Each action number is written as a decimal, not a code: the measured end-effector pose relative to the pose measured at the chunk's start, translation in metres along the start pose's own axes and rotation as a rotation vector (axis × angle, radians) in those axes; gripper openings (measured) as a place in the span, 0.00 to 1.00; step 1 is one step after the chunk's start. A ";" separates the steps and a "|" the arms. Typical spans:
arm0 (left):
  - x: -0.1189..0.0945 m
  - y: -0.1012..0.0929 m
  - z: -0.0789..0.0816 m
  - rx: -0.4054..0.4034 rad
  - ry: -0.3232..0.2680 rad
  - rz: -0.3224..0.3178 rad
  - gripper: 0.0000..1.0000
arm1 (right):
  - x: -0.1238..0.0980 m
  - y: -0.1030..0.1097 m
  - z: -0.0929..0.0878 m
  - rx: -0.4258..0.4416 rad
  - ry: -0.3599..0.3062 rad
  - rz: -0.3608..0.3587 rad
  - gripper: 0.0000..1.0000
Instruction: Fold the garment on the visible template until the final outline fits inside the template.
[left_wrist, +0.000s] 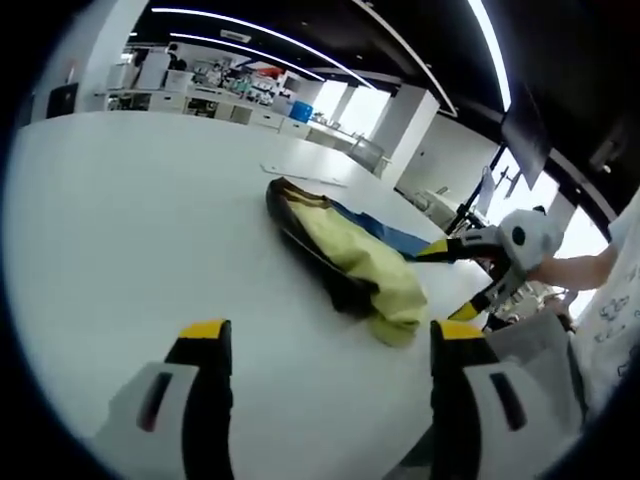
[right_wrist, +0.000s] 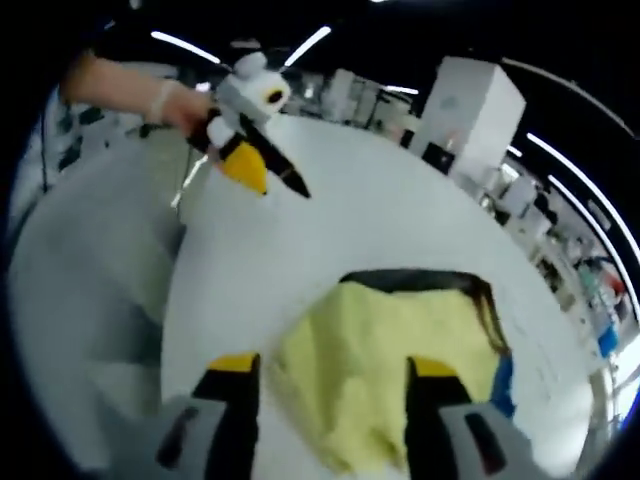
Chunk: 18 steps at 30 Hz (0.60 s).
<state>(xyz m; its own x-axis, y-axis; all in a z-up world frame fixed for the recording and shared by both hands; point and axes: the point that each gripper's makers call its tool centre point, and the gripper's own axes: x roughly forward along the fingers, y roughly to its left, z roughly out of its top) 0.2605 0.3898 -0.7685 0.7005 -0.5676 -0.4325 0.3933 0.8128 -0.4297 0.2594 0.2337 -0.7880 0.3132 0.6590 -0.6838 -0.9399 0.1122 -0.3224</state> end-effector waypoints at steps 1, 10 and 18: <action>0.000 0.000 0.000 -0.001 0.000 0.001 0.79 | 0.002 0.000 -0.001 -0.055 0.024 -0.020 0.51; 0.003 -0.002 -0.003 -0.010 0.000 -0.006 0.79 | 0.022 0.019 0.000 -0.264 0.076 -0.022 0.33; 0.006 -0.004 -0.008 -0.017 0.006 -0.013 0.79 | 0.030 0.014 -0.009 -0.256 0.118 -0.041 0.09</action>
<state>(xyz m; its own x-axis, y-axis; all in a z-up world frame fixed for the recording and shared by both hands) 0.2583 0.3823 -0.7759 0.6918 -0.5793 -0.4310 0.3928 0.8028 -0.4486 0.2573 0.2486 -0.8188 0.3780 0.5651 -0.7334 -0.8659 -0.0647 -0.4961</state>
